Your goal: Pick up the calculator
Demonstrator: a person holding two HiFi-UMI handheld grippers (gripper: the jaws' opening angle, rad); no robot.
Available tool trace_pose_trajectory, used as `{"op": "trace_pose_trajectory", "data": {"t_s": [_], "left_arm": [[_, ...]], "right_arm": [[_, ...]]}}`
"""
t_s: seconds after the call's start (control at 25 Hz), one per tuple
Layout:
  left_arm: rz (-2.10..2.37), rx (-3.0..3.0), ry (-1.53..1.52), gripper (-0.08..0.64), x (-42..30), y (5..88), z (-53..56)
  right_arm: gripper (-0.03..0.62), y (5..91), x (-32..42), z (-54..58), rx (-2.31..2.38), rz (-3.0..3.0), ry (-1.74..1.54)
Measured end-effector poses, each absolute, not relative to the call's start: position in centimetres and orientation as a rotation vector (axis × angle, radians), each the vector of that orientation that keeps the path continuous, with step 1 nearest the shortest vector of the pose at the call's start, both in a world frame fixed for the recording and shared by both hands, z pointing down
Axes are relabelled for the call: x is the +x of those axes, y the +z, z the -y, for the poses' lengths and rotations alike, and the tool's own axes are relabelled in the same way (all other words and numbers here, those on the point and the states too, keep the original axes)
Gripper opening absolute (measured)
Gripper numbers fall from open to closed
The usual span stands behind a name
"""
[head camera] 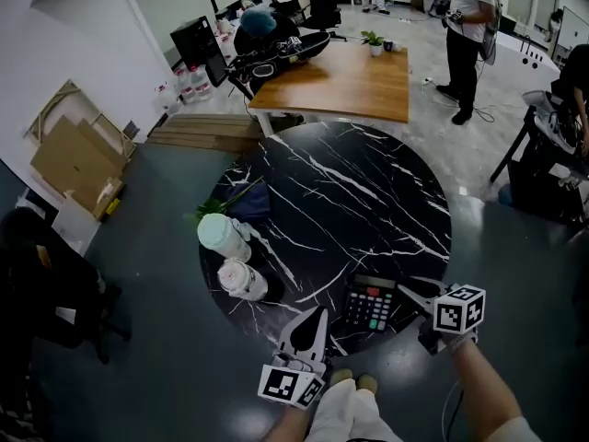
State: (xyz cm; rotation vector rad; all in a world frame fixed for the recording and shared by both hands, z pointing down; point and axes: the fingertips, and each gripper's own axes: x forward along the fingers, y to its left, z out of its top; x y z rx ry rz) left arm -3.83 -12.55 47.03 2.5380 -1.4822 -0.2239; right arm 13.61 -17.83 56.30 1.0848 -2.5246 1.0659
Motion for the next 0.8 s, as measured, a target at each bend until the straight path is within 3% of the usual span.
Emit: {"op": "trace_pose_trajectory", "data": {"t_s": [0.36,0.8], "left_arm": [[1.497,2.526,-0.246,0.008,-4.5,50.2,16.4],[1.506,2.481,-0.29,0.008,-5.9,51.9,16.5]], "right_arm": [[0.187,61.9,13.3,19.6,0.896,2.353,1.158],[0.192,63.6,10.8,19.6,0.639,2.27,1.553]]}}
